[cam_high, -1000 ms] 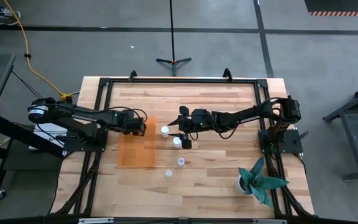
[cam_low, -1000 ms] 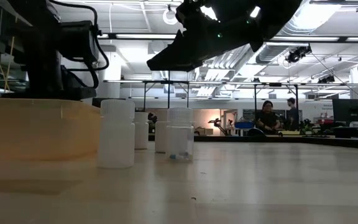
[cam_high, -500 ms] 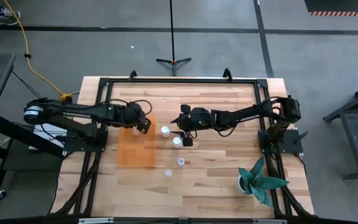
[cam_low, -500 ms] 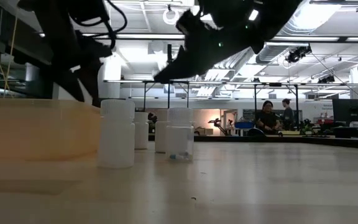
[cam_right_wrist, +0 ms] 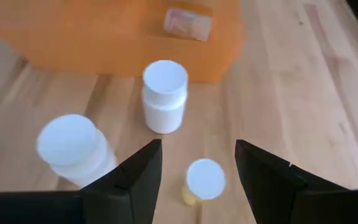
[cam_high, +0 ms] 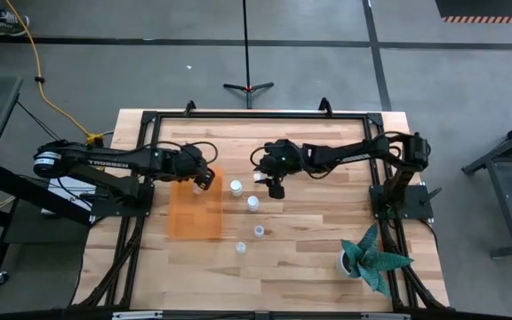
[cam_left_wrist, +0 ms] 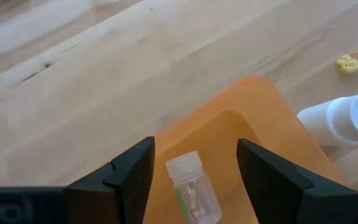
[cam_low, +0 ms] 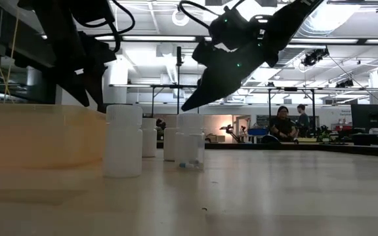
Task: Pick and place pill bottles into a basket
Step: Put the yellow pill bottle into the orange bin
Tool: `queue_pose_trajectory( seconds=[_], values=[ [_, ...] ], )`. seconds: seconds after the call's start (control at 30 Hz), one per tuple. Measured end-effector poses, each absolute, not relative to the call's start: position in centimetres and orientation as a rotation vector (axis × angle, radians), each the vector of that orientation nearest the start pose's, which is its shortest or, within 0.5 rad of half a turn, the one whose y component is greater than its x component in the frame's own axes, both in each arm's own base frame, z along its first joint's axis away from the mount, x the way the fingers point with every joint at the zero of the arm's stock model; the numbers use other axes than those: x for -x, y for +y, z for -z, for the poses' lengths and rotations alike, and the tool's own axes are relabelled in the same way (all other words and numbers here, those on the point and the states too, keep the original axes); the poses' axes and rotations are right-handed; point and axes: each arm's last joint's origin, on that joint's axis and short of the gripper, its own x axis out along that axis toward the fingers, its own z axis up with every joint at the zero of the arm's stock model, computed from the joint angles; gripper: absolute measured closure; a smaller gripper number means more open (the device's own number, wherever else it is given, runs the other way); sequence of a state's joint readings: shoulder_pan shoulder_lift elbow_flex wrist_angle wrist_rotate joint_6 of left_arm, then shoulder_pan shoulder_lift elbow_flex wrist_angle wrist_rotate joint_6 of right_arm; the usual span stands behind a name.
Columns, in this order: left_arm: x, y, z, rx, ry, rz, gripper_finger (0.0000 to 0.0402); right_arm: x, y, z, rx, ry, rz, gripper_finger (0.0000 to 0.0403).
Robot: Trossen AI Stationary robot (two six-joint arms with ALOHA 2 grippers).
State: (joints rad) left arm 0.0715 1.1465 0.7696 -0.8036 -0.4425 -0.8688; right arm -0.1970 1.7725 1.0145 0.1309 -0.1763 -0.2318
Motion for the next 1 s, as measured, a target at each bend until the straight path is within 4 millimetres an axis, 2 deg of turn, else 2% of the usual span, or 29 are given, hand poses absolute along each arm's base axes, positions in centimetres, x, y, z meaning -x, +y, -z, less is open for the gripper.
queue_pose_trajectory(
  seconds=[0.4, 0.73, 1.0],
  values=[
    [-19.5, 2.7, -22.3, 0.513, 0.88, -0.928, 0.0142, -36.8, -6.9, -16.9, 0.145, 0.625, -0.058, 0.0208],
    [-19.5, 2.7, -22.3, 0.512, 0.881, -0.93, 0.0142, -37.1, -7.7, -15.1, 0.149, 0.663, -0.046, 0.0208],
    [-19.5, 2.7, -22.3, 0.514, 0.88, -0.931, 0.0142, -37.0, -8.1, -14.6, 0.141, 0.68, -0.039, 0.0208]
  ],
)
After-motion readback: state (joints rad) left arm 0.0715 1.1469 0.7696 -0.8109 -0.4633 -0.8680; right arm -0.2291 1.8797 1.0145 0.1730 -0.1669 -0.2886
